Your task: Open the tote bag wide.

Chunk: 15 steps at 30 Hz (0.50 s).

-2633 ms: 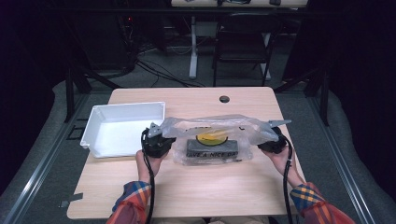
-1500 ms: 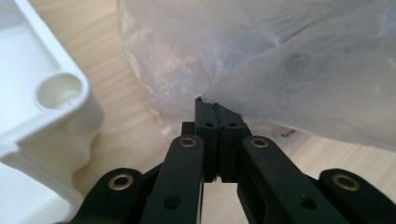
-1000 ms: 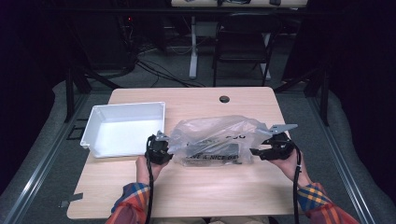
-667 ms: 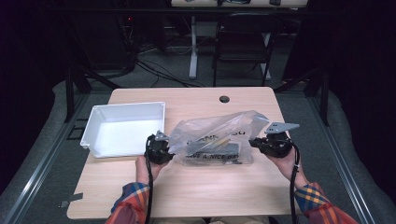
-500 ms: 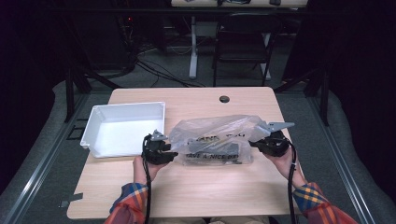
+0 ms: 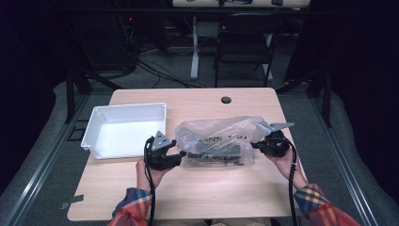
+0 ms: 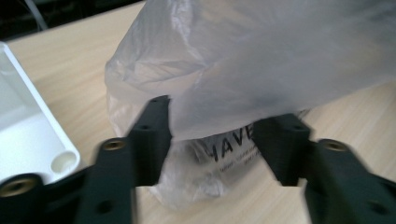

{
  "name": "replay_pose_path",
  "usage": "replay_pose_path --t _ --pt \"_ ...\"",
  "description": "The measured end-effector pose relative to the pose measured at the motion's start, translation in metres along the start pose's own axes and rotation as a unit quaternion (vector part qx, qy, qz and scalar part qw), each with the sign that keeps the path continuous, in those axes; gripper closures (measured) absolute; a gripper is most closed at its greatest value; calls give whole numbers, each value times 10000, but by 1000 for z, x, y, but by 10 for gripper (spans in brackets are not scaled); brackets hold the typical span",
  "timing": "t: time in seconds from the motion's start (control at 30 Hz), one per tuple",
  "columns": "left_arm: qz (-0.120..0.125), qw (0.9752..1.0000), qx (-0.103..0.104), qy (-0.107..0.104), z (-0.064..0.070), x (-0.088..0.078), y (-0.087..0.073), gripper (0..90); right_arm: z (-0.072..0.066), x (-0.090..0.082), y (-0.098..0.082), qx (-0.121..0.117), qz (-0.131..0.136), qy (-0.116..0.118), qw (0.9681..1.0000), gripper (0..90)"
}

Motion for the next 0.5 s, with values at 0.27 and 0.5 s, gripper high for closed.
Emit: replay_pose_path --t 0.27,0.5 --pt "-129 9998 -163 8 -6 13 -2 888 1 6 -6 -105 -279 33 9995 900" --pt "-593 9978 -262 -137 -16 22 -19 896 8 19 -16 23 -503 -76 9987 900"
Point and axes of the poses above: each handheld gripper's, and its own axes: x roughly forward along the jaws, y roughly out of its top, z roughly to its right, the point moved 7 cm from there along x, roughly forward along the jaws, and after that the axes turned 6 degrees about -z, right-handed, at the moved point
